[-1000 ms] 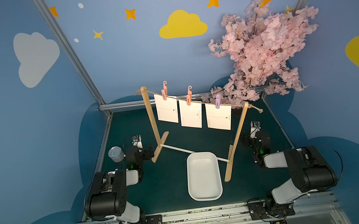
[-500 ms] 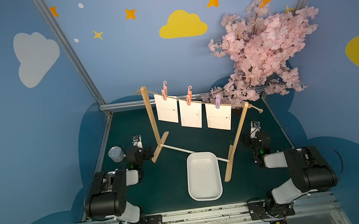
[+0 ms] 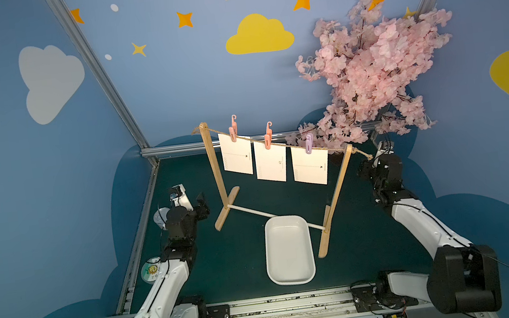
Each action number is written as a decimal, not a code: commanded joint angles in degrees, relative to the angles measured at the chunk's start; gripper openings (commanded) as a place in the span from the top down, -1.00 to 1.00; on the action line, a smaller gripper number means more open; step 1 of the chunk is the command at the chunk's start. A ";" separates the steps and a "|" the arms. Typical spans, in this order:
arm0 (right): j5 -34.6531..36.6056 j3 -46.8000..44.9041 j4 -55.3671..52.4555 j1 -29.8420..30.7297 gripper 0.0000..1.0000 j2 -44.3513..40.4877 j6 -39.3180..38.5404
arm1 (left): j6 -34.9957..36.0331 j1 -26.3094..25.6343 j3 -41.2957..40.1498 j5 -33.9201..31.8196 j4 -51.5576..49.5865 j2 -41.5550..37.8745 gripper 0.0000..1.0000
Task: Remove the postcards from the strings
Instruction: Pinch the postcard on the clothesline.
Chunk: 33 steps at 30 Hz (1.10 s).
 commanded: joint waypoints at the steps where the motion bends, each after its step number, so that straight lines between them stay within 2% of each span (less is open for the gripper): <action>1: -2.30 5.09 -14.92 -0.36 -0.44 -2.71 3.70 | -5.33 -3.12 3.42 0.53 -10.89 -4.28 -0.40; 7: -7.66 14.70 -21.90 0.27 -0.37 -4.54 6.71 | -5.12 -11.90 14.64 -1.02 -24.03 -4.28 -0.36; 12: -7.13 23.69 -26.30 4.47 -0.36 -2.74 2.89 | -1.25 -19.57 23.56 -0.51 -31.49 -1.87 -0.32; 18: -7.67 28.42 -26.82 8.94 -0.40 -4.19 -1.15 | 2.49 -29.24 30.35 2.23 -31.79 3.92 -0.29; 24: -7.44 30.18 -26.64 11.88 -0.44 -7.30 -3.01 | 5.68 -36.24 38.33 6.15 -29.61 12.73 -0.29; 33: -11.19 35.81 -30.56 14.32 -0.47 -9.04 -5.16 | 8.22 -38.70 44.06 13.64 -24.54 21.08 -0.33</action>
